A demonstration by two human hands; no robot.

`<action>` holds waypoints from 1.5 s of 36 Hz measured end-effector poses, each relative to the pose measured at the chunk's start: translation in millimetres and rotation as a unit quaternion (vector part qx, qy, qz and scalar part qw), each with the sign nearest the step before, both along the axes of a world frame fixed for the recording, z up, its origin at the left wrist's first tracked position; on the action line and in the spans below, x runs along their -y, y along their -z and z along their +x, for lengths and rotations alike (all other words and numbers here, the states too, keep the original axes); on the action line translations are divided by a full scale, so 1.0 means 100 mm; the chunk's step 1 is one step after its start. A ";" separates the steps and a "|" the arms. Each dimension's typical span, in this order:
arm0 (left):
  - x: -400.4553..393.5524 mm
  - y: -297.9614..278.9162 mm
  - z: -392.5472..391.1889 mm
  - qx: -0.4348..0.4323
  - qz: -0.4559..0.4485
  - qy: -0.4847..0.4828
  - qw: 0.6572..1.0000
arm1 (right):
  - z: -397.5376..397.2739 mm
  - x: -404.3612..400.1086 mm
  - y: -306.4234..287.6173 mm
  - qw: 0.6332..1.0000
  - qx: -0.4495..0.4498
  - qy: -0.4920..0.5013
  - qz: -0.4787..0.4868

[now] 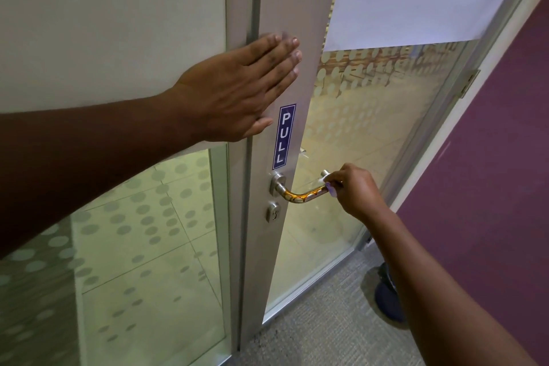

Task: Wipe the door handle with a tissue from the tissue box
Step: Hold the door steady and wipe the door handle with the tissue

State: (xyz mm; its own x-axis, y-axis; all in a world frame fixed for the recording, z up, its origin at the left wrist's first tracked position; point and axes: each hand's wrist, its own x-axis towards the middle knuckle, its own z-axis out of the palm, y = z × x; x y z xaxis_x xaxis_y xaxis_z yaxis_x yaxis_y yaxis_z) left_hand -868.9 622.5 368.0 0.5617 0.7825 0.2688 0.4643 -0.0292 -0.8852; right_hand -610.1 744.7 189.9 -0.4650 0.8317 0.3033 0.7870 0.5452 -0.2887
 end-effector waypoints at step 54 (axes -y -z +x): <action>-0.01 0.04 -0.04 -0.025 0.015 -0.002 1.000 | -0.14 0.21 -0.10 0.951 0.204 -0.189 0.136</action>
State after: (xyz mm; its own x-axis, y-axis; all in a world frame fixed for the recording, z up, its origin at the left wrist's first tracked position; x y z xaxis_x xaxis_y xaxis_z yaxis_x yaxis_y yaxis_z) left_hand -873.1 623.0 364.0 0.5723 0.7767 0.2633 0.4196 -0.0015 -0.9077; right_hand -624.2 724.2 199.4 -0.8398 0.4986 0.2148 0.5367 0.8220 0.1906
